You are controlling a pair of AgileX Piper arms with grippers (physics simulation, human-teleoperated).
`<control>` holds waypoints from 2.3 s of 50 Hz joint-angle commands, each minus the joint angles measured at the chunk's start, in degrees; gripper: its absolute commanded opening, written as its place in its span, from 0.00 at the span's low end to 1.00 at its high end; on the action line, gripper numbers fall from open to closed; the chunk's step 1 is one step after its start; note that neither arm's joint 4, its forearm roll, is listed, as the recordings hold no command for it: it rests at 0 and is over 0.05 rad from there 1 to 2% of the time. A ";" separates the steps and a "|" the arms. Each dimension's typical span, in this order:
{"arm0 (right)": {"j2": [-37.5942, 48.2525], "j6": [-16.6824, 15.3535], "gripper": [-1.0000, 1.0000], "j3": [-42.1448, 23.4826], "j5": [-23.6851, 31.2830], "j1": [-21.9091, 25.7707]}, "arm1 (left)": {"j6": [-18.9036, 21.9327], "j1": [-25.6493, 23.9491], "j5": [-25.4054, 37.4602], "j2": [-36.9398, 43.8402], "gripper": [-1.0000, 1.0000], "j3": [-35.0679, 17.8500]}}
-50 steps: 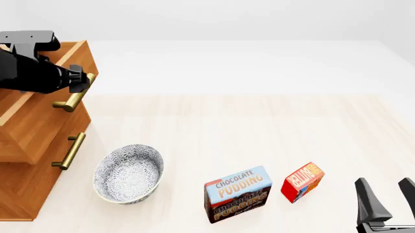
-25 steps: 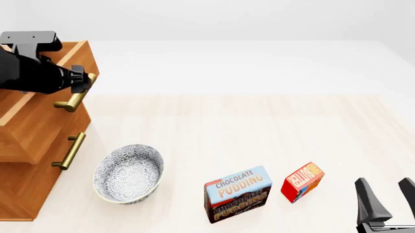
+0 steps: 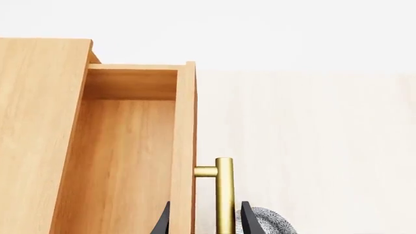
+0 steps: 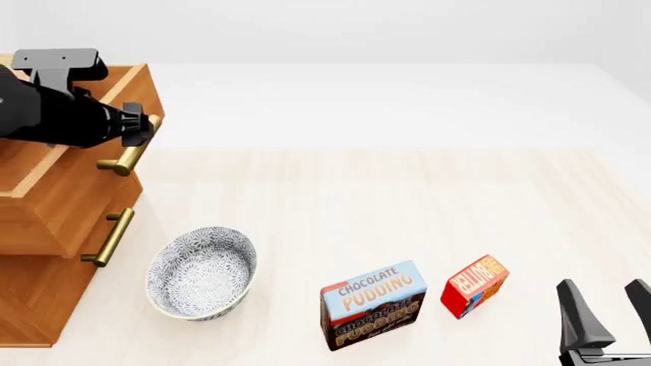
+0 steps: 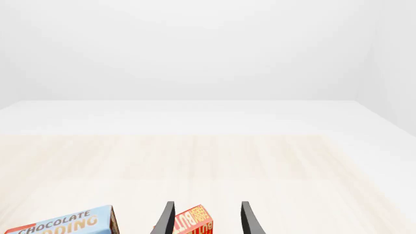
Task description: Put the butter at the back in the top drawer of the cabinet and close it.
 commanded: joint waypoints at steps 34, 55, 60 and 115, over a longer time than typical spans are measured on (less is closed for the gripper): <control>0.00 0.00 1.00 0.00 0.00 0.00 | -3.62 -5.79 0.72 1.31 1.00 -0.04; 0.00 0.00 1.00 0.00 0.00 0.00 | -4.67 -7.61 1.57 1.13 1.00 -0.69; 0.00 0.00 1.00 0.00 0.00 0.00 | -5.24 -8.66 1.77 1.16 1.00 -0.80; 0.00 0.00 1.00 0.00 0.00 0.00 | -8.74 -15.24 2.81 -0.56 1.00 -0.96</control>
